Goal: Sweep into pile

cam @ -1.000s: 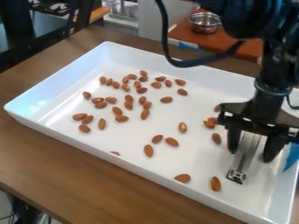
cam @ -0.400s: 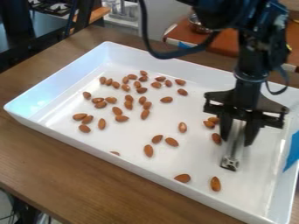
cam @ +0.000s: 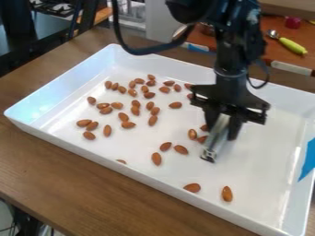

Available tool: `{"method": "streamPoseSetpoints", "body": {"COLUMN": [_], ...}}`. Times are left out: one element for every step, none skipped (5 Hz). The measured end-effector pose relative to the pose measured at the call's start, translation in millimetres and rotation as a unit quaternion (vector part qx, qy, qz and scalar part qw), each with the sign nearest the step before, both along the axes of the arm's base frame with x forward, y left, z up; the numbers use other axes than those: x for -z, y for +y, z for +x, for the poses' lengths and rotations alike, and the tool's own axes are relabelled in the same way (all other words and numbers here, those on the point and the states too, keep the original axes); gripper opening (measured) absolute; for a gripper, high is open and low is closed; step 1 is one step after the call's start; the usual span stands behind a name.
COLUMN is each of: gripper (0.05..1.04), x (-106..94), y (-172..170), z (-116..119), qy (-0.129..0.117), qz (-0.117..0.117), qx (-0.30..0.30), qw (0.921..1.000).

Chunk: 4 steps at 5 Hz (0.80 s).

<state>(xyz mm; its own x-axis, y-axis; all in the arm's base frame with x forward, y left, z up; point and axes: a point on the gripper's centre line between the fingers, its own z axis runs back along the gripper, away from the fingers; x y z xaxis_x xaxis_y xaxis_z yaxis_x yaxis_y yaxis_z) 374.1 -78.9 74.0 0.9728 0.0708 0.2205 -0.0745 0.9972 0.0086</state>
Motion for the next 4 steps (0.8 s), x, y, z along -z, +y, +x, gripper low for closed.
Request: {"method": "streamPoseSetpoints", "body": {"gripper": [0.384, 0.384, 0.384, 0.384], "x": [2.7, 3.5, 3.7, 3.4], "y": [25, 45, 75, 93], "z": [9, 19, 25, 25], "qy": [0.007, 0.003, 0.008, 0.024], "qz": [0.014, 0.029, 0.057, 0.068], "qx": [0.009, 0.004, 0.001, 0.002], "qw": [0.9998, 0.9996, 0.9984, 0.9974]}}
